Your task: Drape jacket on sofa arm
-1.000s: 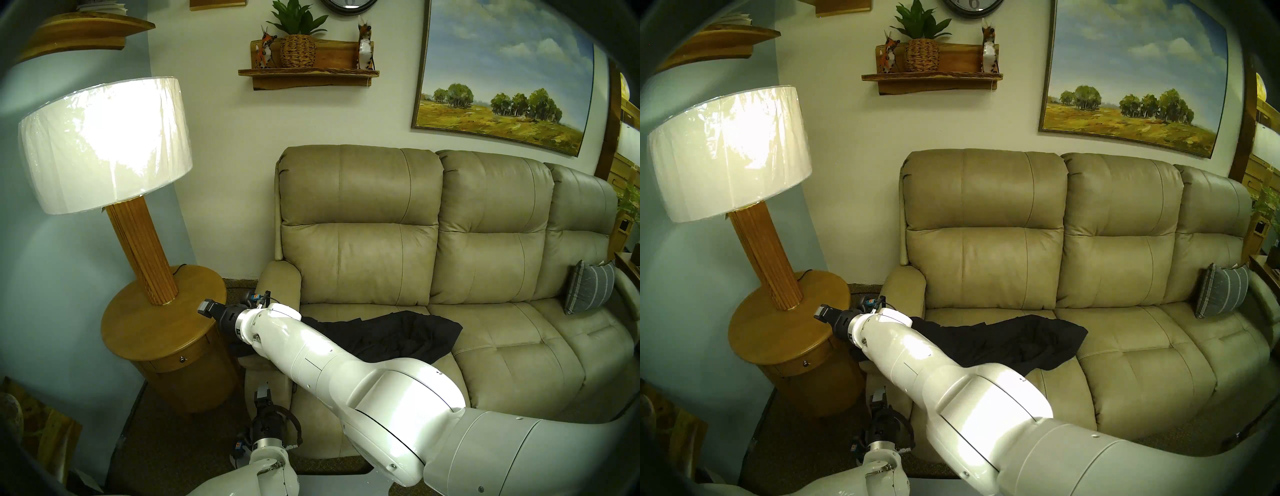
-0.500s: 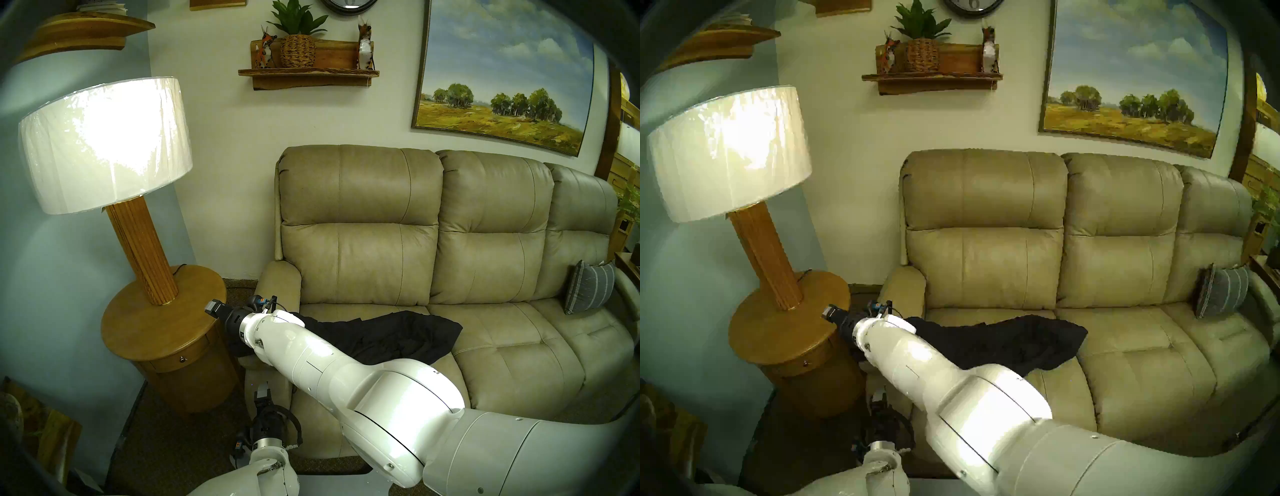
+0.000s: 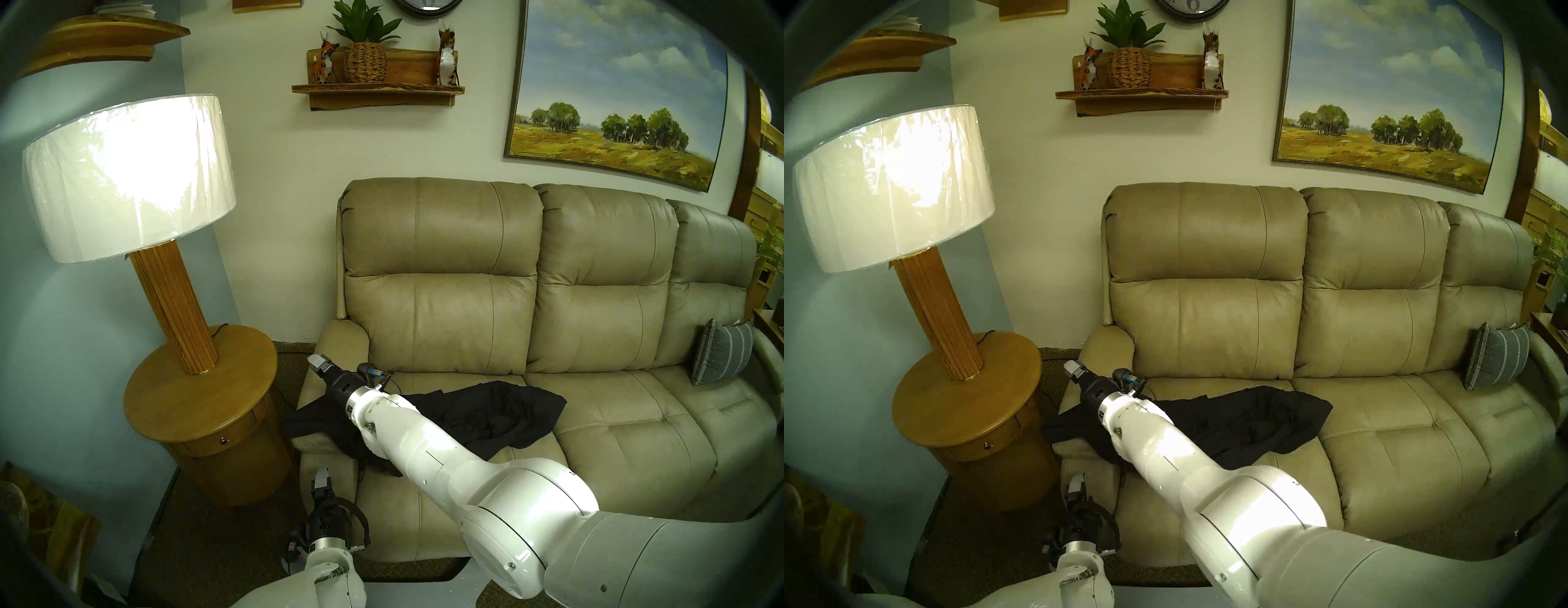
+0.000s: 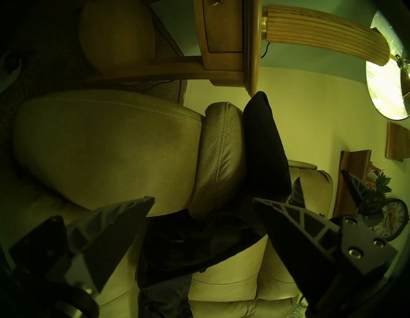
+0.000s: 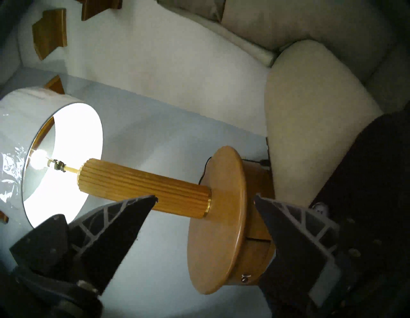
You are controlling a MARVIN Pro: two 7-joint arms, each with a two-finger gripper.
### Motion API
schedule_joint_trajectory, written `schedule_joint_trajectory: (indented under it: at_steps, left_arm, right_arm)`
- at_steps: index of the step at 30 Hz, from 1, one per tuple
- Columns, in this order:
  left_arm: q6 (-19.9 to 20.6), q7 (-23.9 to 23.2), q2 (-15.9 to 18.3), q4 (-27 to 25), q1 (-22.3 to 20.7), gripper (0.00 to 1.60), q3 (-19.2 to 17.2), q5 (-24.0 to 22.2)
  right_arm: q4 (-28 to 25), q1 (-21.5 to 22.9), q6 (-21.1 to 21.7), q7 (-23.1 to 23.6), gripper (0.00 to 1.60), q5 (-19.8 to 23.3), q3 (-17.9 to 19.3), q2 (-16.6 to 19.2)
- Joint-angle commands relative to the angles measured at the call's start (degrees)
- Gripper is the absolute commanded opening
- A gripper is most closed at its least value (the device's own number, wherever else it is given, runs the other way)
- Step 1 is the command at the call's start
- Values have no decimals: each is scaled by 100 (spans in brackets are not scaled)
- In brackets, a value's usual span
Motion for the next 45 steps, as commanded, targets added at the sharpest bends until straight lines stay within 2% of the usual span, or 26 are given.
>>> schedule_joint_trajectory:
  at_steps: [1, 2, 6, 8, 10, 13, 24, 25, 31, 39, 44, 45]
  left_arm:
    - [8, -38, -8, -51, -7, 160, -2, 17]
    - [9, -35, -9, -49, -8, 160, -3, 17]
    - [14, -26, -14, -42, -7, 160, -10, 23]
    - [14, -25, -14, -40, -7, 160, -10, 24]
    - [17, -25, -15, -41, -5, 160, -14, 29]
    - [19, -26, -14, -43, -3, 160, -17, 33]
    - [78, 92, 47, -285, -93, 160, 134, 134]
    - [55, 108, 55, -313, -114, 160, 169, 166]
    - [-148, 214, 4, -448, -252, 160, 289, 284]
    - [-121, 746, -106, -147, -687, 160, 332, 236]
    - [-127, 1121, -268, 93, -1127, 160, 495, 395]
    - [-128, 1167, -317, 82, -1138, 160, 441, 449]
  right_arm:
    - [-138, -435, 16, 598, 160, -70, 22, 674]
    - [-68, -501, 27, 627, 160, -90, 36, 658]
    - [-124, -962, 171, 976, 160, -123, -56, 1021]
    - [-61, -1004, 202, 972, 160, -128, -71, 1034]
    - [-166, -1295, 289, 1271, 160, -185, -121, 1214]
    - [-251, -1421, 314, 1461, 160, -185, -117, 1335]
    - [-1191, -2130, 275, 2509, 160, -155, 17, 2057]
    - [-1193, -2143, 177, 2513, 160, -147, 61, 2075]
    - [-1701, -2497, 233, 2617, 160, -56, 225, 2360]
    - [-2317, -3087, 256, 2622, 160, 76, 446, 2773]
    - [-2773, -3472, 267, 2671, 160, 166, 564, 2965]
    - [-2793, -3514, 271, 2674, 160, 184, 581, 2975]
